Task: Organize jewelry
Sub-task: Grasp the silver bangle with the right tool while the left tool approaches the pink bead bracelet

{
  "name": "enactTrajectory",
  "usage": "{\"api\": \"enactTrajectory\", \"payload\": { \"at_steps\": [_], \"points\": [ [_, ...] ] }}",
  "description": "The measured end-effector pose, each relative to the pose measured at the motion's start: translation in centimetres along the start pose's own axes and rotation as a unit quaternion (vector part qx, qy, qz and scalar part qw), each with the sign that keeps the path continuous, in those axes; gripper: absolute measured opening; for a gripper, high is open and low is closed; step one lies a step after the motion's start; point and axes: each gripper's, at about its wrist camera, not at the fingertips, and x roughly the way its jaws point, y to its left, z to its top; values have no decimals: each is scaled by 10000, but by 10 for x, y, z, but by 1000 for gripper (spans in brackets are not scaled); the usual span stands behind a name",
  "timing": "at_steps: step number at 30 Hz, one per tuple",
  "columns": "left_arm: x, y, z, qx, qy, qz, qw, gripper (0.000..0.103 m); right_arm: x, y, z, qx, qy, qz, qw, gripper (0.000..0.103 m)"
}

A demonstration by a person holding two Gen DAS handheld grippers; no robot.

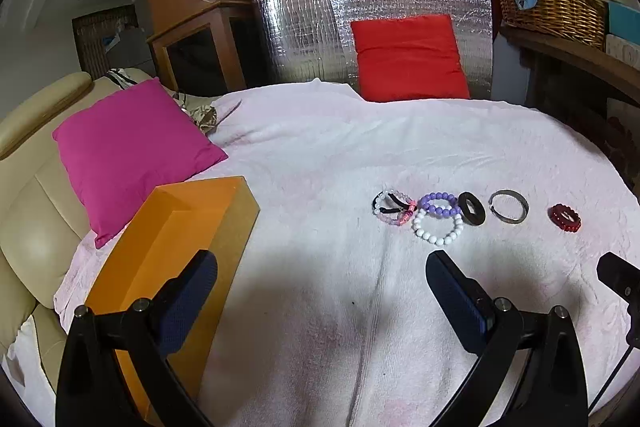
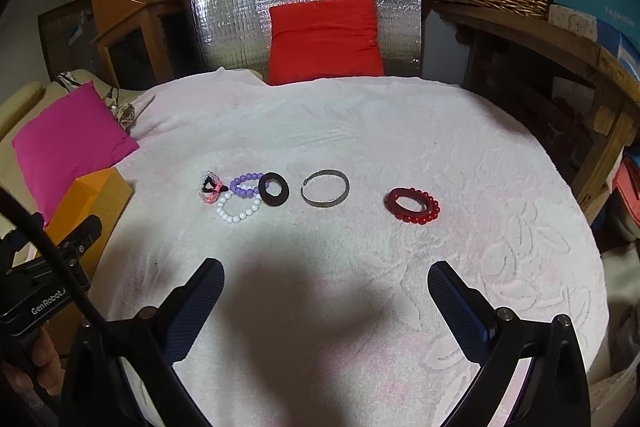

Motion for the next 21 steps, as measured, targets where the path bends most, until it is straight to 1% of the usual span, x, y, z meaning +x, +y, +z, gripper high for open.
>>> {"api": "enactTrajectory", "payload": {
  "at_steps": [3, 6, 8, 9, 10, 11, 13, 14, 15, 17, 19, 20, 21],
  "points": [
    [7, -2, -2, 42, 65, 1, 10000, 103, 6, -3, 0, 30, 51, 47, 10000, 103],
    [18, -4, -4, 69, 141, -145, 9998, 103, 12, -11, 0, 123, 82, 152, 9998, 103],
    [32, -5, -4, 79, 348, -326, 9988, 103, 18, -22, 2, 242, 143, 235, 9993, 103],
    [41, -2, -3, -7, 503, -545, 9972, 103, 21, -28, 3, 339, 167, 271, 9989, 103],
    [47, 0, -3, -82, 567, -662, 9962, 103, 24, -33, 5, 433, 191, 307, 9984, 103],
    [53, 1, -2, -145, 626, -746, 9951, 103, 30, -41, 6, 595, 247, 388, 9972, 103],
    [66, 0, 0, -129, 713, -781, 9943, 103, 39, -56, 10, 902, 340, 567, 9937, 102],
    [71, -2, 0, -102, 728, -770, 9943, 103, 45, -62, 13, 1039, 361, 675, 9916, 101],
    [78, -3, 2, -87, 734, -768, 9943, 103, 51, -66, 15, 1133, 389, 786, 9897, 97],
    [88, -8, 4, -62, 756, -814, 9938, 103, 63, -68, 21, 1184, 468, 932, 9875, 92],
    [96, -11, 6, -53, 781, -930, 9926, 103, 75, -65, 25, 1186, 523, 1053, 9860, 82],
    [100, -14, 7, -44, 790, -956, 9923, 103, 82, -61, 27, 1132, 594, 1115, 9855, 80],
    [104, -17, 8, -32, 802, -955, 9922, 103, 90, -55, 30, 1050, 662, 1113, 9860, 76]
  ]
}}
